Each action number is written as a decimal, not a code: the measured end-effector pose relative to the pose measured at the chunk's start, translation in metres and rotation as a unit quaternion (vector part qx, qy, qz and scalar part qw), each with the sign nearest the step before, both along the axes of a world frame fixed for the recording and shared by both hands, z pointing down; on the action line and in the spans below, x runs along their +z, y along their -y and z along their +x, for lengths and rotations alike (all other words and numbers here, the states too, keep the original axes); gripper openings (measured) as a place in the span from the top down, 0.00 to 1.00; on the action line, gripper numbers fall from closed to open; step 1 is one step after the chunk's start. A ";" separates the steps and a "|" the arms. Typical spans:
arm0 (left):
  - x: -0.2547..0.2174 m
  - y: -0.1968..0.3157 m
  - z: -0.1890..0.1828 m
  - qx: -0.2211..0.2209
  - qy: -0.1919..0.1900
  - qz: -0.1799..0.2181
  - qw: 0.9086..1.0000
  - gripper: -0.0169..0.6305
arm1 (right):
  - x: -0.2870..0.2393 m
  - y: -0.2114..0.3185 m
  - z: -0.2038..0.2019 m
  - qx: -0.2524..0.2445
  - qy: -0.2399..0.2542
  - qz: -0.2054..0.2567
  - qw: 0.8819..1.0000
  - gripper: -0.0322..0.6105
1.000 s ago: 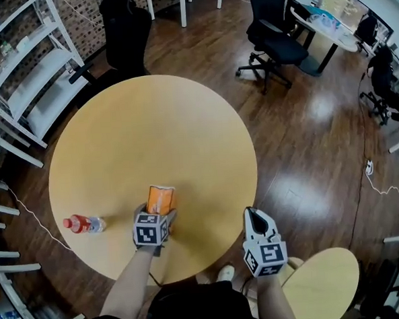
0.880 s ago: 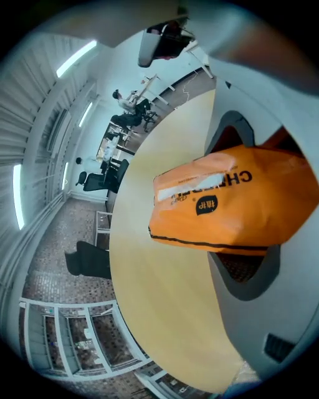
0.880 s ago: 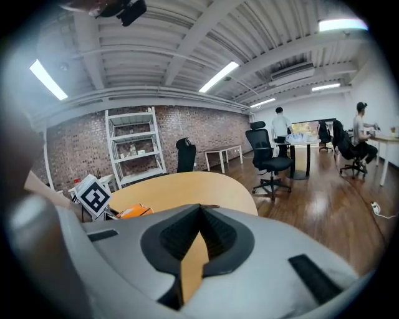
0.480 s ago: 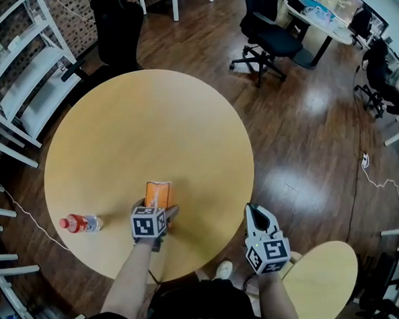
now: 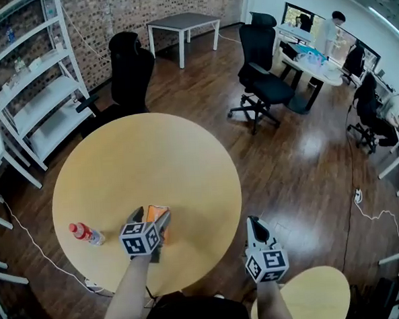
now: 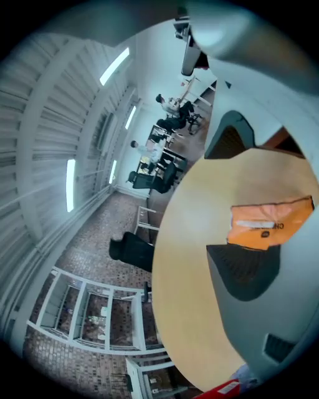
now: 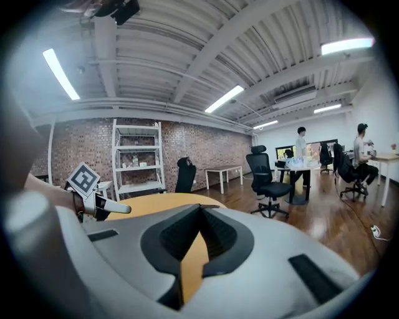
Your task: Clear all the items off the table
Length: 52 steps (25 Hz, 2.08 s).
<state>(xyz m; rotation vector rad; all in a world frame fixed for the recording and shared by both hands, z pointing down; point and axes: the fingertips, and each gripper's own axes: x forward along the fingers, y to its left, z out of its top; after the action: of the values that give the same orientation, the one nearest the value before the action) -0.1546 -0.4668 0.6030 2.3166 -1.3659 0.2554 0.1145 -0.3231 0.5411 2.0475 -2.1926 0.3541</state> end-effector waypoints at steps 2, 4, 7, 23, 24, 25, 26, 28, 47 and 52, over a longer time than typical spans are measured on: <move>-0.033 -0.005 0.001 0.009 -0.035 0.042 0.998 0.47 | -0.022 0.000 0.000 -0.006 -0.006 0.030 1.000 0.94; -0.063 -0.010 -0.003 0.005 -0.063 0.077 0.995 0.58 | -0.042 -0.003 0.002 -0.016 -0.012 0.055 0.998 0.94; -0.102 -0.025 -0.009 -0.004 -0.087 0.135 0.987 0.82 | -0.060 -0.017 0.010 -0.020 -0.021 0.083 0.996 0.94; -0.143 -0.095 0.005 0.100 -0.120 0.253 0.955 0.96 | -0.064 -0.064 0.040 0.039 0.042 0.119 0.991 0.95; -0.141 -0.096 0.006 0.101 -0.119 0.251 0.955 0.96 | -0.064 -0.064 0.039 0.036 0.040 0.119 0.991 0.95; -0.138 -0.096 0.006 0.100 -0.122 0.248 0.956 0.96 | -0.064 -0.064 0.040 0.034 0.037 0.118 0.992 0.95; -0.136 -0.096 0.004 0.095 -0.127 0.245 0.956 0.96 | -0.063 -0.065 0.041 0.034 0.035 0.117 0.992 0.95; -0.130 -0.094 -0.001 0.086 -0.135 0.238 0.958 0.96 | -0.063 -0.067 0.044 0.038 0.033 0.115 0.992 0.95; -0.123 -0.093 -0.014 0.075 -0.140 0.226 0.961 0.96 | -0.062 -0.066 0.039 0.044 0.006 0.107 0.993 0.95; -0.114 -0.093 -0.016 0.074 -0.149 0.213 0.963 0.96 | -0.056 -0.069 0.046 0.058 0.009 0.105 0.993 0.95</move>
<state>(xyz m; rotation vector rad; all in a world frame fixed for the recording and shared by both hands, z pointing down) -0.1705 -0.3740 0.4894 2.6708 -1.1829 -0.3708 0.1603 -0.2537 0.4848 2.2945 -2.2110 0.1571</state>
